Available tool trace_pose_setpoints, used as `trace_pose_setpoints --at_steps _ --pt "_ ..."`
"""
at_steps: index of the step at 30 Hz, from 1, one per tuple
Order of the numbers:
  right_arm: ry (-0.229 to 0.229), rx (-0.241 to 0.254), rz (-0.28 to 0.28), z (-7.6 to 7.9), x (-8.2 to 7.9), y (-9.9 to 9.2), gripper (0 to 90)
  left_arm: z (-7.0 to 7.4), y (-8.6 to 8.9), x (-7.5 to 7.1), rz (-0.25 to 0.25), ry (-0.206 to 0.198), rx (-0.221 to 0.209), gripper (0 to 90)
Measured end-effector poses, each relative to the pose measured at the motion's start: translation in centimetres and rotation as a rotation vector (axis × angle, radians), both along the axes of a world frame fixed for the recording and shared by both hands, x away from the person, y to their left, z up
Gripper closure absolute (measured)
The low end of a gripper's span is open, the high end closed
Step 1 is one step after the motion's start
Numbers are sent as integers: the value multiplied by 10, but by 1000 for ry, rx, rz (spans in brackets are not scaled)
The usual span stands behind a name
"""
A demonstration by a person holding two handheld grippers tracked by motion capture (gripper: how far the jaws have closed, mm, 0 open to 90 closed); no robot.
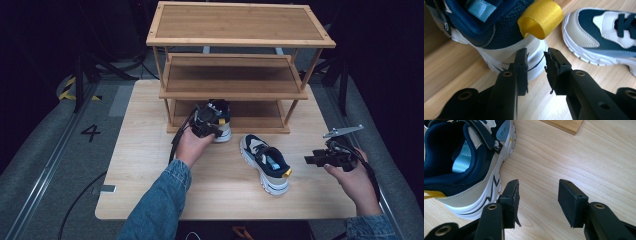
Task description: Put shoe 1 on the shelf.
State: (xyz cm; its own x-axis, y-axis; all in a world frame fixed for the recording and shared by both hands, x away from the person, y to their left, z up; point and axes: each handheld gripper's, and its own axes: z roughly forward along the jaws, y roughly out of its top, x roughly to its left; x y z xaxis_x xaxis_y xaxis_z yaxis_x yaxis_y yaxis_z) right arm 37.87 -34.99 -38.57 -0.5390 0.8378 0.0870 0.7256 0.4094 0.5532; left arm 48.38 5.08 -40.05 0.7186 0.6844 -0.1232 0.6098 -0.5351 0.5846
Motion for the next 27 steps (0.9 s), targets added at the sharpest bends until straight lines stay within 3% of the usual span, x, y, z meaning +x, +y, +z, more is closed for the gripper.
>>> trace_pose_setpoints --at_steps 5,10,13,17,23,24,27 --pt "0 6 2 0 0 0 524 -5 -3 6 5 -63 22 646" --pt "-8 16 8 3 -1 1 525 -9 0 12 41 -64 1 645" --pt "-9 18 9 3 -1 1 525 -13 -1 18 41 -85 8 612" --pt "-14 16 11 3 -1 1 525 -20 -3 24 25 -66 35 604" --pt "-15 16 8 3 -1 0 525 -25 -5 29 34 -59 19 588" --pt "-15 18 8 3 -1 0 525 -26 -6 30 57 -46 2 588" --pt "-16 18 9 3 -1 0 525 -26 -5 31 48 -39 -1 575"
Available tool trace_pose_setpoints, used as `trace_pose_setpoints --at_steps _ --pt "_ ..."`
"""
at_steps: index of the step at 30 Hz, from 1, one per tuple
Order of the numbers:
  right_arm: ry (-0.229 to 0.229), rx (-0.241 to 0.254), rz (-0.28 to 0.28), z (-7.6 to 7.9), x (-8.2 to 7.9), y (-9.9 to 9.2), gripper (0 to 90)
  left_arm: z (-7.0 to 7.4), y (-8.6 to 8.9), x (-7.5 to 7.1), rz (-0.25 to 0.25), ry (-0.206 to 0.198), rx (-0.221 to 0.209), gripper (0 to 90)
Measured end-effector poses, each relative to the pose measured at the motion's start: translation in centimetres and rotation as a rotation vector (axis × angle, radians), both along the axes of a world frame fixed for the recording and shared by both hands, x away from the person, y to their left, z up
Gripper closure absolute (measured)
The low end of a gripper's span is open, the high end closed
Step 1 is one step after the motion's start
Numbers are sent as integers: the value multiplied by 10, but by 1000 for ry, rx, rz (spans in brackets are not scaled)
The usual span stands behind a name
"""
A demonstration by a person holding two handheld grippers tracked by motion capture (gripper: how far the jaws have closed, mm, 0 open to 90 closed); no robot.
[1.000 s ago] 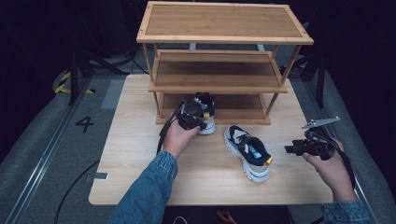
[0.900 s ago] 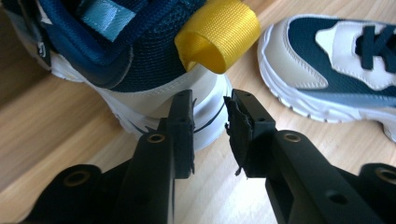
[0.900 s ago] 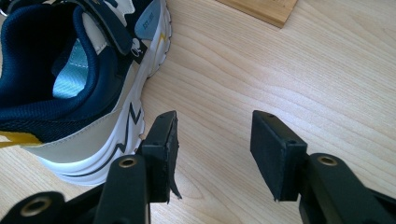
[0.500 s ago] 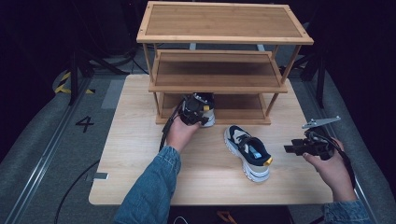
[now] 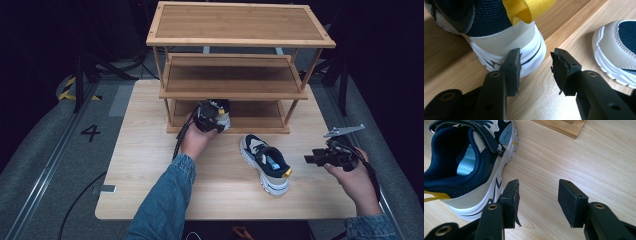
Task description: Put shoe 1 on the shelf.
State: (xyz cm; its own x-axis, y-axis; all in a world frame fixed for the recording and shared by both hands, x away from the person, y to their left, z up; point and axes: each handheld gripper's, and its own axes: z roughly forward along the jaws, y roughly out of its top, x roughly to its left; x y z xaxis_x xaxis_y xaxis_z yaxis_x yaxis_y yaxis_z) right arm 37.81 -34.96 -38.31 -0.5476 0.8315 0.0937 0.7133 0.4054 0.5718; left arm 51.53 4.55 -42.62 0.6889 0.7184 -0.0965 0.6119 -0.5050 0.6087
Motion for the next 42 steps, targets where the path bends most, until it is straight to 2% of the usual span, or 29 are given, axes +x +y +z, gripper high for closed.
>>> trace_pose_setpoints --at_steps 1,2,3,4,6,15,17,18,19,21,22,23,24,26,28,31,32,35,36,37,40,42 --pt "1 -2 -1 0 0 0 525 1 1 0 4 -9 30 544" --pt "2 -1 -1 0 0 0 525 2 1 -1 8 -18 40 532" --pt "2 0 0 0 0 0 525 4 2 -2 3 -16 42 525" --pt "1 0 1 0 0 0 525 6 3 -5 -8 -3 12 522" --pt "-1 -2 1 1 0 0 525 7 5 -6 -21 -12 17 515" --pt "-2 -6 3 4 -2 2 525 32 17 -43 -64 -56 10 492" --pt "-1 -10 5 4 -3 3 523 36 20 -50 -76 -54 13 488" --pt "-3 -14 8 4 -3 3 523 41 21 -58 -84 -35 18 490" --pt "-3 -14 8 4 -3 3 523 41 21 -58 -84 -35 18 495" --pt "1 -22 10 3 -3 4 523 48 23 -70 -105 -34 35 500" --pt "5 -24 8 3 -3 5 524 50 23 -74 -113 -38 32 500" --pt "4 -24 8 3 -3 5 524 54 24 -85 -121 -41 20 499" --pt "4 -24 8 3 -3 5 524 54 24 -85 -121 -41 20 499" --pt "4 -25 8 4 -3 5 530 57 25 -95 -117 -31 20 496" --pt "7 -28 16 4 -4 5 542 58 28 -103 -87 14 37 490" --pt "16 -36 25 3 -4 8 554 58 31 -108 -84 25 59 456" --pt "18 -38 32 3 -4 8 561 56 33 -109 -84 25 52 451" --pt "20 -46 44 3 -4 11 586 54 39 -112 -65 72 75 385" --pt "23 -49 49 3 -5 12 600 53 42 -111 -63 111 76 327" --pt "26 -54 55 2 -5 12 622 53 44 -111 -59 131 72 298" --pt "29 -62 53 -1 -8 16 695 53 52 -113 -37 130 48 274" --pt "40 -67 73 -4 -9 21 731 53 57 -114 -40 106 51 237"
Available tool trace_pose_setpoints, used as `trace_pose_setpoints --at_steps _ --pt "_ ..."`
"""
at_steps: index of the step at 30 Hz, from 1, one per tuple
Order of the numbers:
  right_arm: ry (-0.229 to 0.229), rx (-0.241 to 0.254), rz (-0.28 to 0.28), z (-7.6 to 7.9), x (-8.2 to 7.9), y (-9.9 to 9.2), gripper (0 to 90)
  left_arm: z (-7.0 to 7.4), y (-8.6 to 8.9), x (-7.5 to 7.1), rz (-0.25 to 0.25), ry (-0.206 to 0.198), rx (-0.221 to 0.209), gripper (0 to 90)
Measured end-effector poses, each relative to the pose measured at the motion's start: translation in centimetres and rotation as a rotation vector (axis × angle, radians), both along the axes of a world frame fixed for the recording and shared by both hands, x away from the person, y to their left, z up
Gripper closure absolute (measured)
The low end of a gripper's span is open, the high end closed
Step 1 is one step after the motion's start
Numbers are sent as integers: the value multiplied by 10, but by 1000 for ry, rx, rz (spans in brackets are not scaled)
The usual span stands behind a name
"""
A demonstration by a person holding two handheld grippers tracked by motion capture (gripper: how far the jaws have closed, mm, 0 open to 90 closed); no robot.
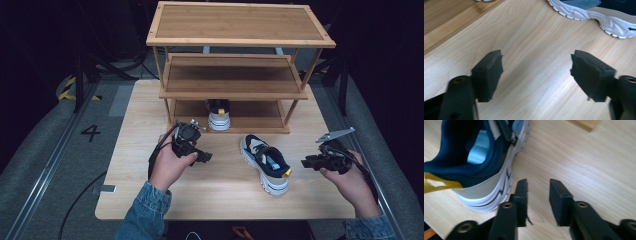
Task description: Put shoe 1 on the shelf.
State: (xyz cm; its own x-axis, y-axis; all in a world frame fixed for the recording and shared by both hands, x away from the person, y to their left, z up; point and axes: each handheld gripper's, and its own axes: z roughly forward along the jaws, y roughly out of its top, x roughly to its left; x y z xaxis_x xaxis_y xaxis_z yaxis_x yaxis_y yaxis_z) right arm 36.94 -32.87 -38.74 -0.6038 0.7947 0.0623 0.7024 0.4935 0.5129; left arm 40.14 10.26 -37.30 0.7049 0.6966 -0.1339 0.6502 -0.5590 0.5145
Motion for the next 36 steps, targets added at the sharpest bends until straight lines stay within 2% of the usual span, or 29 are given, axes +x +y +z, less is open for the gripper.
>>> trace_pose_setpoints --at_steps 2,9,14,20,31,36 --pt "12 -14 20 -3 -1 7 744 0 4 0 -2 -21 8 225" --pt "56 -60 96 -15 -2 34 737 -7 12 -1 14 -19 49 210" --pt "80 -101 115 -23 -3 43 734 -9 14 -1 10 -16 45 209" --pt "90 -103 124 -24 -6 46 727 -10 13 -1 4 -9 52 205" --pt "107 -84 210 -25 -13 71 681 -12 13 -1 2 4 57 200" --pt "112 -93 228 -23 -15 71 590 -11 15 -1 2 -1 58 198"
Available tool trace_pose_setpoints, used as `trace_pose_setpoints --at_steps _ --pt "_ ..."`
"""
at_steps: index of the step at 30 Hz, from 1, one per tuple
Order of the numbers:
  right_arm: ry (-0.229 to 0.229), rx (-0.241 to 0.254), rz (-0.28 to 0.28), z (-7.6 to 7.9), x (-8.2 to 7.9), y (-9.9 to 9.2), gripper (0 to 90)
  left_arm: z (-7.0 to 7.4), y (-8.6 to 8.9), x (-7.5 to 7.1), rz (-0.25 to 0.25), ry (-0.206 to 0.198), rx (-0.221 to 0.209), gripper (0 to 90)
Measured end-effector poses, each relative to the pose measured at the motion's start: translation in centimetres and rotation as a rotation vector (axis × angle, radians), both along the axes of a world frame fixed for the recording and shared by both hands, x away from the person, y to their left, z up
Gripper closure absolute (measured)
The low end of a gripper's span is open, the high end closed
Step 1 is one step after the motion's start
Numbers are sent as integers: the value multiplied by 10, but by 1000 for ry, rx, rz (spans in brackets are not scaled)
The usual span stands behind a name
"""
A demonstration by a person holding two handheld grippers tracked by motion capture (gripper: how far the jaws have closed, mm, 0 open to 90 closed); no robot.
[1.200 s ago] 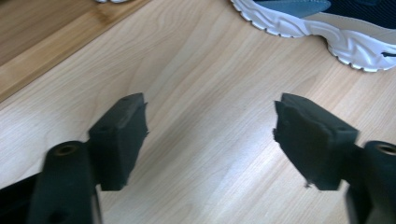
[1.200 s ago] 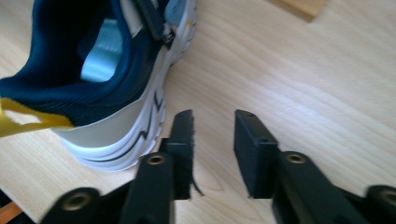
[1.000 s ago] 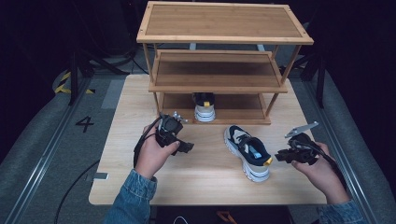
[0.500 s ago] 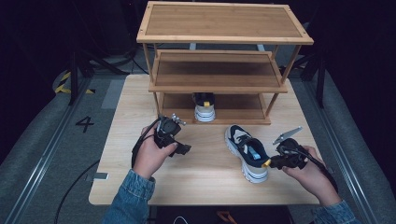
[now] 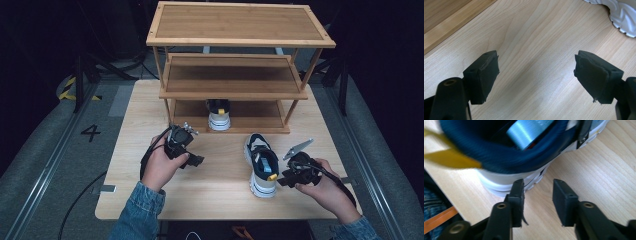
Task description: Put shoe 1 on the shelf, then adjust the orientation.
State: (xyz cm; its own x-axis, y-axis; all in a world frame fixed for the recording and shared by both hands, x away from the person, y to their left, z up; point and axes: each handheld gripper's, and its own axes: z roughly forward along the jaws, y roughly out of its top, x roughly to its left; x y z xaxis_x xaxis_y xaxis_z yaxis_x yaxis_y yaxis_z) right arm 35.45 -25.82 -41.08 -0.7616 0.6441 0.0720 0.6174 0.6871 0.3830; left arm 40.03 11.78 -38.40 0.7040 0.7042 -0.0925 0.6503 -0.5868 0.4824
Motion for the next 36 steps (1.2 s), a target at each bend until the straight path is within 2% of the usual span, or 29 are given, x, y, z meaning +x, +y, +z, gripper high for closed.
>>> trace_pose_setpoints --at_steps 2,3,4,7,12,18,20,21,23,27,30,36 --pt "-1 -32 19 3 -3 1 547 0 2 0 -1 4 0 198" --pt "-1 -32 19 3 -3 1 547 0 2 0 -1 4 0 198" --pt "-17 -43 27 7 -5 1 528 0 2 0 3 4 -1 198" --pt "-56 -9 45 23 -10 1 483 0 5 -1 9 5 5 197" --pt "-94 6 89 38 -18 6 455 -1 9 -2 23 9 1 197" --pt "-118 -2 145 39 -22 19 428 -1 12 -3 26 12 0 197" --pt "-132 -10 156 38 -21 23 426 -1 16 -3 34 1 -30 201" --pt "-141 -9 161 38 -21 25 426 0 18 -3 43 8 -44 205" --pt "-150 -4 165 39 -20 27 425 -1 24 -4 60 12 -49 205" --pt "-148 16 174 39 -16 32 426 -3 33 -6 85 21 -22 203" --pt "-136 19 183 37 -13 36 426 -5 38 -9 104 17 22 195" --pt "-85 19 194 30 -5 48 483 -11 53 -15 131 28 30 193"
